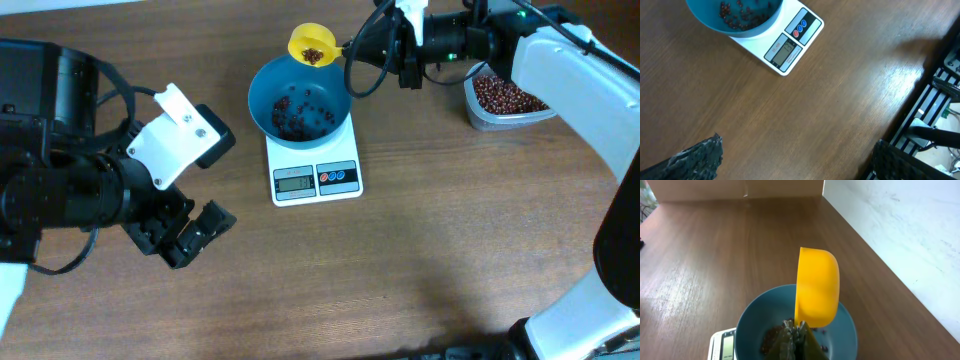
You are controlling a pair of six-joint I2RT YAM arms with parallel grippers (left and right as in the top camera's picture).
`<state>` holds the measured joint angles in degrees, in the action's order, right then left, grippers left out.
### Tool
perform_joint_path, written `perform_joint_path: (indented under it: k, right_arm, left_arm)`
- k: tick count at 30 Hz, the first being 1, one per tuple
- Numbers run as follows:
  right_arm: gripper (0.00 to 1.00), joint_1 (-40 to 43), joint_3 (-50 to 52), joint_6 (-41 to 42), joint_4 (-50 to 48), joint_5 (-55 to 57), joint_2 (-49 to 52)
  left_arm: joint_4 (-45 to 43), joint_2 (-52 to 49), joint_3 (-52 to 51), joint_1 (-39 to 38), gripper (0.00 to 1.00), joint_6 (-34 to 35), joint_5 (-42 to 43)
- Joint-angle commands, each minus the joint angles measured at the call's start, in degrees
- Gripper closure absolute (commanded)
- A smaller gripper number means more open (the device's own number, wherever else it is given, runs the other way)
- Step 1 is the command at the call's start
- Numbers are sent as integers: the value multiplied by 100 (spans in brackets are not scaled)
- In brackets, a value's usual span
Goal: Scoop item into bowl and weigh 50g on scale
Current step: 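Shake the tilted scoop over the bowl to empty remaining beans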
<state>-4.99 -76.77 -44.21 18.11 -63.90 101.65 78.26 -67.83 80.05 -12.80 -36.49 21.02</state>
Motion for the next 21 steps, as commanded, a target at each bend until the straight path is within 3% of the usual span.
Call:
perform_joint_path:
  k: [1,21]
  right_arm:
    - [96,-57,-92,-59,-17,7,-2]
    - [96,-57,-92,-57,-15,188,-2]
  left_arm:
    - [-9,-20,-20,-22,1,-131,22]
    - [-11,-20,-20,-22,1,-129,22]
